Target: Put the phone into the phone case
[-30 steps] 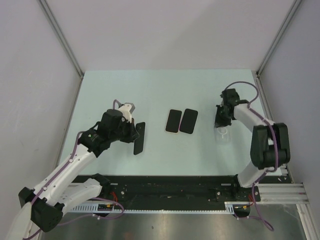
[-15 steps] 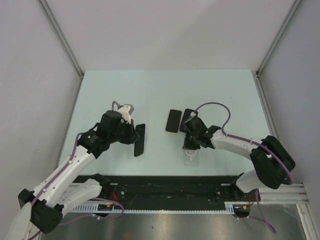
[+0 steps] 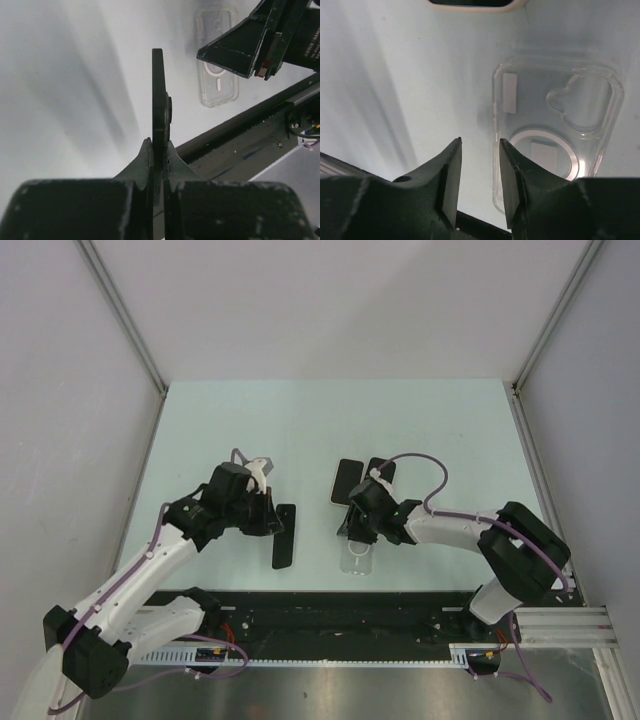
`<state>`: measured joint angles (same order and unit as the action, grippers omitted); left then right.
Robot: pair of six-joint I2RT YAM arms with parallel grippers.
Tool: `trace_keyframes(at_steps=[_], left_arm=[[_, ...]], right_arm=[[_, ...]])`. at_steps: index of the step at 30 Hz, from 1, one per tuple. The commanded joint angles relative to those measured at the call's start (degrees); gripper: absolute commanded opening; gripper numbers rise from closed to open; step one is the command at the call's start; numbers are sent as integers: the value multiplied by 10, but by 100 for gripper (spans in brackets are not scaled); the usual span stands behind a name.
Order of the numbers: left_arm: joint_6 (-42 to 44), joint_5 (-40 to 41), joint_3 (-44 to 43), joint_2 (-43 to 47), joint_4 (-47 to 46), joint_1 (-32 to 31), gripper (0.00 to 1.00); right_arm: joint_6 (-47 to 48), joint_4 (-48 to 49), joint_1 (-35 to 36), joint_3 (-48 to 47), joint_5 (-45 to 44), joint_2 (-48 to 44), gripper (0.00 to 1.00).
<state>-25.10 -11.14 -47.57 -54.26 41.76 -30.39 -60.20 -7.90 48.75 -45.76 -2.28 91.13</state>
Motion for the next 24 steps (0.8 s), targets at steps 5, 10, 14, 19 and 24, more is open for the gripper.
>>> trace_keyframes(at_steps=[5, 10, 14, 19, 24], left_arm=[[-52, -50, -29, -51, -31, 2, 0], [-82, -51, -41, -124, -38, 2, 0], [-121, -60, -46, -145, -52, 5, 0], [-170, -66, -59, -146, -62, 10, 0], [-165, -65, -59, -147, -76, 10, 0]], right_arm=[[100, 24, 29, -1, -41, -107, 51], [185, 64, 106, 0, -101, -135, 53], [239, 109, 203, -1, -202, -148, 53], [275, 120, 281, -10, -288, -141, 55], [167, -9, 277, -42, -340, -124, 56]])
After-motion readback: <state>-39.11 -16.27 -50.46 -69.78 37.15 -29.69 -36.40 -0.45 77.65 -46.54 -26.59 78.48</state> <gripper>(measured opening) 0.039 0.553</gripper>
